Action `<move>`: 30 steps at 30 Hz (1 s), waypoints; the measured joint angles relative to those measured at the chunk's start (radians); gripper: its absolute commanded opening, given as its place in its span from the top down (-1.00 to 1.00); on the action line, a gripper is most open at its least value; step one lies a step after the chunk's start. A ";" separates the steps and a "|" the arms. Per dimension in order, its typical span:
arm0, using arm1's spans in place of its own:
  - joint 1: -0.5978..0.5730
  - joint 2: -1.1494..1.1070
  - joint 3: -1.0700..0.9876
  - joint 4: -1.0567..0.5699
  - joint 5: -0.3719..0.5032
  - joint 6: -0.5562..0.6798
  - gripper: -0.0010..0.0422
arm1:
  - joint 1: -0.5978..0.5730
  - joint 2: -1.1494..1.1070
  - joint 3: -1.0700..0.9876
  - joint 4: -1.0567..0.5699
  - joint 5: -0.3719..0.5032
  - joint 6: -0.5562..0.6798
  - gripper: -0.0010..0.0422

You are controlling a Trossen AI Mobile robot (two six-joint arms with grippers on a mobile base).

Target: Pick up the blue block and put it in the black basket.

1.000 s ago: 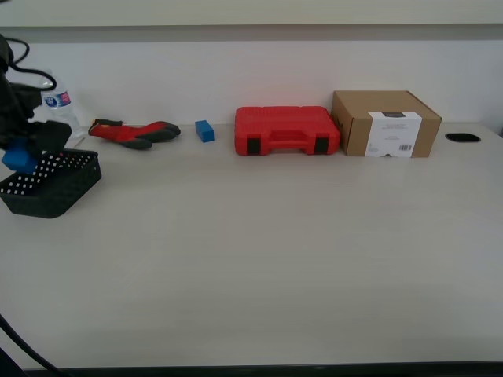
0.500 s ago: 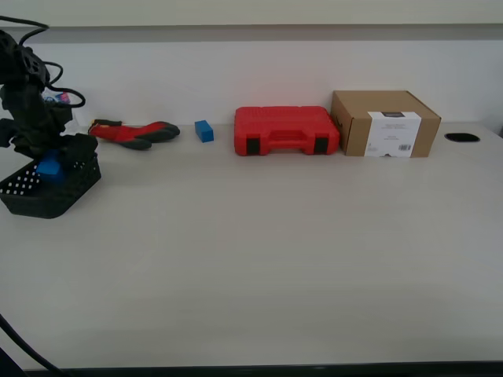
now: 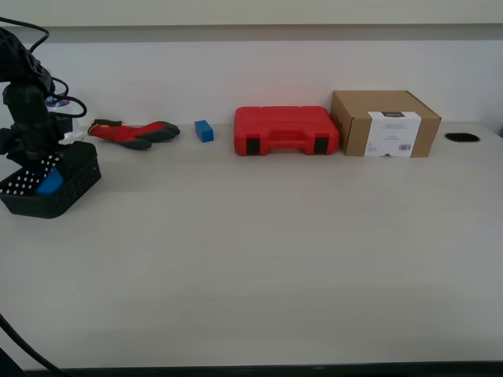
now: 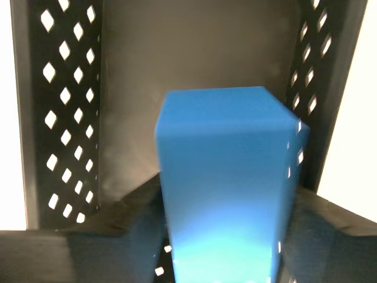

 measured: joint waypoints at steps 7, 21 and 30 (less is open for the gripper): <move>-0.001 0.000 0.000 0.000 0.000 0.000 0.96 | -0.002 -0.003 0.063 -0.183 -0.106 -0.003 -0.05; -0.001 0.000 0.000 0.000 0.000 0.000 0.96 | -0.063 -0.271 0.111 -0.334 0.158 -0.063 0.96; -0.001 0.000 0.000 0.000 0.000 0.000 0.96 | -0.095 -0.273 0.108 -0.302 0.159 -0.060 0.96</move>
